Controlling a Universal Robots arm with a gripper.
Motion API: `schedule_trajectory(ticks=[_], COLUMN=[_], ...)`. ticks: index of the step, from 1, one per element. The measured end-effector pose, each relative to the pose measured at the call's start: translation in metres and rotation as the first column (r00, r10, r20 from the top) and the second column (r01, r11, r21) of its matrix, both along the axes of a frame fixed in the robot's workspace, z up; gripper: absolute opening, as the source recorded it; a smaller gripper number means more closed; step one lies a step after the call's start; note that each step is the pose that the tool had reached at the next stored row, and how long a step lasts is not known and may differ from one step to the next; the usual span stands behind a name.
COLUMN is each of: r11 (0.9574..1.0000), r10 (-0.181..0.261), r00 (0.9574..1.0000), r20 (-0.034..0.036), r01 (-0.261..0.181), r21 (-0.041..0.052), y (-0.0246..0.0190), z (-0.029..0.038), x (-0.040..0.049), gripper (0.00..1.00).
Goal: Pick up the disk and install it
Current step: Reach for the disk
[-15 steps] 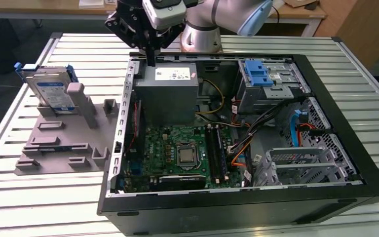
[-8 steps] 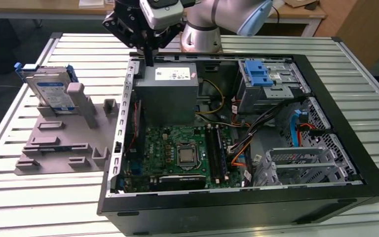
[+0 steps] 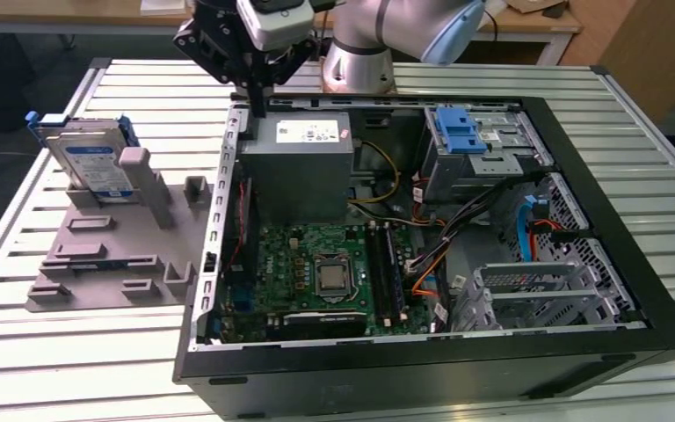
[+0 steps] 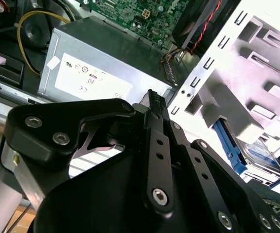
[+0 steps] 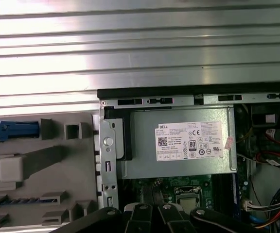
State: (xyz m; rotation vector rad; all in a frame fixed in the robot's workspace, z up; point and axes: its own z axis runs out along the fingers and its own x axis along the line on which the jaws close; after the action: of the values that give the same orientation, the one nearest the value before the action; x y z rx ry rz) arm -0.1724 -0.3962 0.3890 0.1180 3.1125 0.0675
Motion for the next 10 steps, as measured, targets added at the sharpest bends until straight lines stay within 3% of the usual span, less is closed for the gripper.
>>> schedule_trajectory(ticks=[10], r11=[1.0], r10=[0.0], r00=[1.0], r20=[0.0001], r01=[0.0], r21=[0.0001], y=[0.0011], z=[0.0], x=[-0.0028], gripper=[0.11])
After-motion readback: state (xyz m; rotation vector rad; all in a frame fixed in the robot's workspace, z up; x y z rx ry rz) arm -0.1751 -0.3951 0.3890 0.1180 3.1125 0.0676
